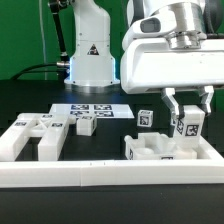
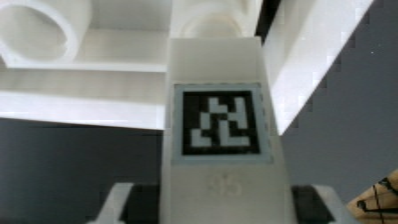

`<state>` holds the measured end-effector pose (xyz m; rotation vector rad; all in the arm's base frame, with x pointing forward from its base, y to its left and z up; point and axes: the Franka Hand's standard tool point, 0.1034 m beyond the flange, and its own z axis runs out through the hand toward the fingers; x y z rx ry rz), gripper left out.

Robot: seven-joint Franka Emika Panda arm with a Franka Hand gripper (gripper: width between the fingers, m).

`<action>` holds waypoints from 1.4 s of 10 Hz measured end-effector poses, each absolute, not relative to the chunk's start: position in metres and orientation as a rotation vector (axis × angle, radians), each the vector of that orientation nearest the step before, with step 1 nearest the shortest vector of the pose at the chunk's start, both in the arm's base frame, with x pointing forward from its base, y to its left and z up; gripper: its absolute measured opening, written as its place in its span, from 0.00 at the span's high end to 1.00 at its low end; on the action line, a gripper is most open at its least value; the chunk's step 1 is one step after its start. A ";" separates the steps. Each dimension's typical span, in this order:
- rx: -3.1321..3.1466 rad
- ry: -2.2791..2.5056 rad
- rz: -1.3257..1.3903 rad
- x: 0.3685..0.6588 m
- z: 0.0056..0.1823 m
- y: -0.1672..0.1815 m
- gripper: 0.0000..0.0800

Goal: Assemble chair

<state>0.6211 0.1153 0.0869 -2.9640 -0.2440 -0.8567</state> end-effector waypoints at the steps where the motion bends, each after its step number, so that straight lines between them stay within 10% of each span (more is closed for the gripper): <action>1: -2.957 -0.242 -0.889 0.620 0.087 0.114 0.64; 5: -2.946 -0.240 -0.938 0.617 0.085 0.113 0.64; 9: -2.951 -0.241 -0.921 0.615 0.082 0.113 0.22; 14: -2.959 -0.256 -0.918 0.616 0.089 0.106 0.19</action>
Offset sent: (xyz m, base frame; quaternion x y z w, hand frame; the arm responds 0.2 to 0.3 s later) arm -0.0193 0.0001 -0.0121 -0.0137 0.0446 0.0184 0.9987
